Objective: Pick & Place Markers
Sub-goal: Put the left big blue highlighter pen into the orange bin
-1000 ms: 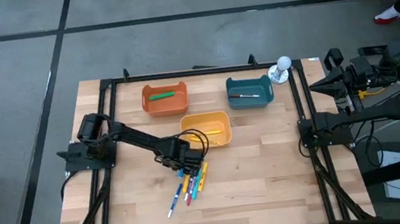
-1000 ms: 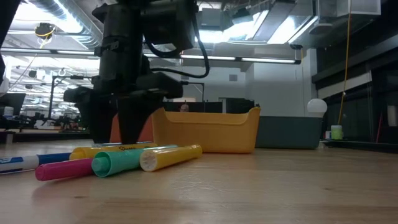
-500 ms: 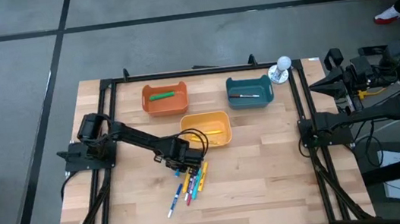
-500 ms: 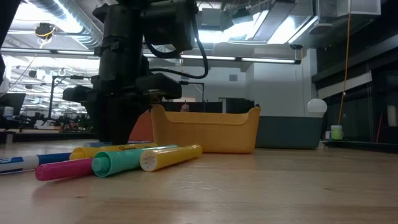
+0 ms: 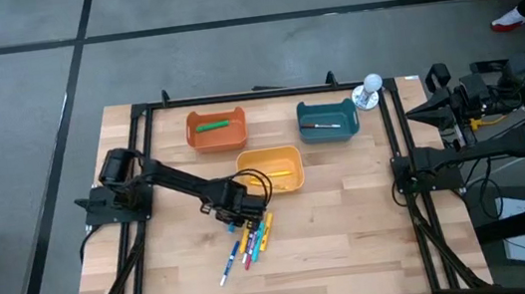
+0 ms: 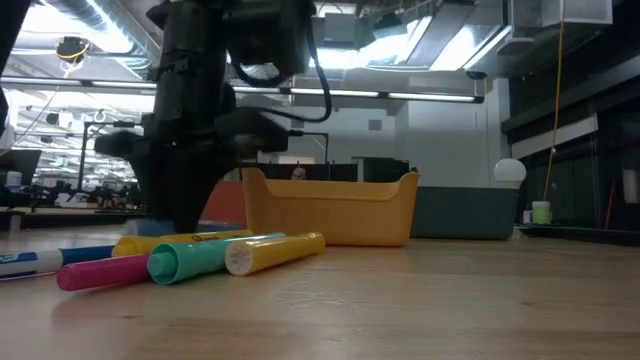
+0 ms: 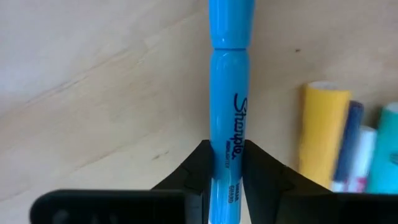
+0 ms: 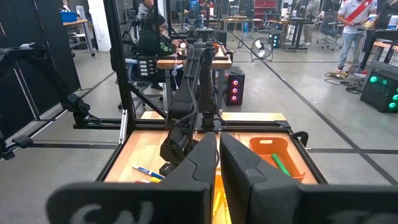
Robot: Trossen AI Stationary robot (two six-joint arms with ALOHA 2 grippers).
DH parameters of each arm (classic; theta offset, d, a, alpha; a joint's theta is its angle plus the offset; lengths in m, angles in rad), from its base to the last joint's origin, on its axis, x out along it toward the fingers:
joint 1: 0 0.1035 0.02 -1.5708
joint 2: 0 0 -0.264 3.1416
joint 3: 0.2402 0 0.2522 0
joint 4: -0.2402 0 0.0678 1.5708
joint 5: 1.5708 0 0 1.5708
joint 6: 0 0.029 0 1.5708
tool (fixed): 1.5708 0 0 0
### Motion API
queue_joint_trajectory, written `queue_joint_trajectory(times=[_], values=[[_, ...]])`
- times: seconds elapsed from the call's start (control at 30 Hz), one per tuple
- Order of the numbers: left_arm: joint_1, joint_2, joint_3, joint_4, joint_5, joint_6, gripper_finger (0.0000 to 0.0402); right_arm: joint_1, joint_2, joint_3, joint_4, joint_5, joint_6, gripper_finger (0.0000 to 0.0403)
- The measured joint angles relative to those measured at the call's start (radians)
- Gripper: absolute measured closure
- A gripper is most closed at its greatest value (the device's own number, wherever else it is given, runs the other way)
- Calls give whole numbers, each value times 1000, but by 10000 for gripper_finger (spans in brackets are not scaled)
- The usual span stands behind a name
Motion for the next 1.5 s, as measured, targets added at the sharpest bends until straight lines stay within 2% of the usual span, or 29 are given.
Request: queue_joint_trajectory(times=[0.37, 0.8, 1.23, 1.5], values=[[2, -108, 37, -52, -21, 9, 344, 0, 0, 0, 0, 0, 0, 379], [4, -315, 38, -66, -150, -19, 344, 0, 0, 0, 0, 0, 0, 379], [4, -411, 38, -75, -233, -11, 343, 0, 0, 0, 0, 0, 0, 379], [18, -477, 38, -71, -323, 100, 343, 0, 0, 0, 0, 0, 0, 379]])
